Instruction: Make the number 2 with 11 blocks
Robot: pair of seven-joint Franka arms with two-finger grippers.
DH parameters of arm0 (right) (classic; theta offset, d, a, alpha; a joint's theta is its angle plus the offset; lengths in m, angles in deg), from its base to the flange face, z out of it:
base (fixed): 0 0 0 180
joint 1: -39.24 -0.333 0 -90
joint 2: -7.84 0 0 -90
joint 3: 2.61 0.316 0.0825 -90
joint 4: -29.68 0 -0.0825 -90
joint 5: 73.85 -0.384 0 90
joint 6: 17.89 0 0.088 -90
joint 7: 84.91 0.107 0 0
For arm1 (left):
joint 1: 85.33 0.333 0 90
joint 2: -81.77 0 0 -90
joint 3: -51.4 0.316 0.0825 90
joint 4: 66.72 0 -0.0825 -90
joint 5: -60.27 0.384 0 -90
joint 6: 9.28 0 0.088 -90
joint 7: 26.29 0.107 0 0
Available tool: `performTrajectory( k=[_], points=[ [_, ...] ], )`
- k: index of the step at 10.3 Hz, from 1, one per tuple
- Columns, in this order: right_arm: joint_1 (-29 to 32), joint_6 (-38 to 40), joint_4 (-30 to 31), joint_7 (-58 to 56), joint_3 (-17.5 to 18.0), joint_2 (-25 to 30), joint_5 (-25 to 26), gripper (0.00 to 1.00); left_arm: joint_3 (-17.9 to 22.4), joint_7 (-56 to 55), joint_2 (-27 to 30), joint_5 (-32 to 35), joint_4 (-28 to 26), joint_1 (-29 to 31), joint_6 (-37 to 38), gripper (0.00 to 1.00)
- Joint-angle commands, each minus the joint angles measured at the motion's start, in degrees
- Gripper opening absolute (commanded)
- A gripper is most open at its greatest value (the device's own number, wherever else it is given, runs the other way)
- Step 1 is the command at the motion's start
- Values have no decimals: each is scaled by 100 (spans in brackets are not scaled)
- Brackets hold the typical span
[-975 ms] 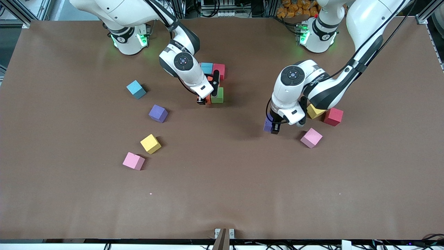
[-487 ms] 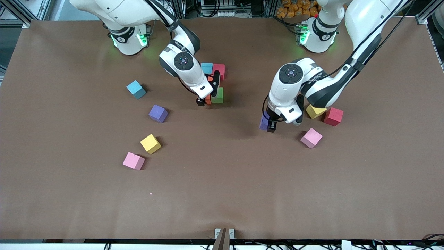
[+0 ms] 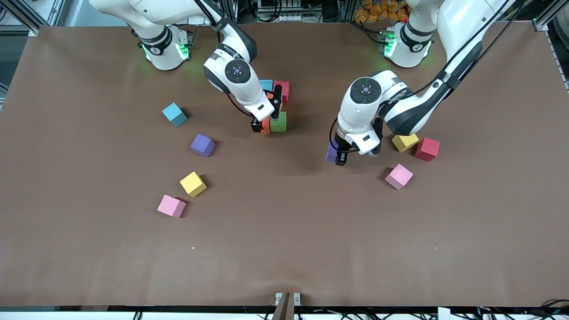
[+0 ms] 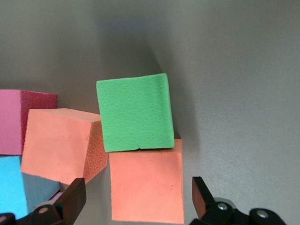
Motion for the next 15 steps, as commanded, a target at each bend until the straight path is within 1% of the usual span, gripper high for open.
performTrajectory(
  k=[1, 3, 6, 7, 9, 12, 13, 14, 15],
  points=[
    [124, 237, 65, 29, 78, 334, 122, 100, -23, -87, 25, -96, 73, -21, 184, 41],
    [264, 509, 39, -233, 87, 580, 122, 100, -23, -87, 8, -122, 73, -117, 193, 41],
    [597, 1071, 4, -376, 122, 1054, 113, 100, -15, -105, -71, -411, 152, -503, 211, 41],
    [851, 1213, 3, -376, 131, 1160, 113, 100, 3, -113, -98, -560, 231, -670, 298, 41],
    [1501, 1389, 3, -411, 122, 1188, 113, 100, 12, -366, -203, -702, 424, -1021, 474, 41],
    [2187, 1565, -180, -454, 105, 1170, 121, 100, 38, -965, -483, -781, 854, -1733, 772, 41],
    [2572, 1566, -268, -655, 105, 1109, 148, 100, 47, -1105, -615, -956, 1082, -2013, 904, 41],
    [2942, 1548, -365, -1005, 87, 1030, 235, 100, 212, -1289, -773, -1131, 1406, -2382, 1036, 41],
    [3311, 1522, -444, -1269, 87, 908, 453, 100, 544, -1465, -896, -1290, 1792, -2890, 1150, 42]
  ],
)
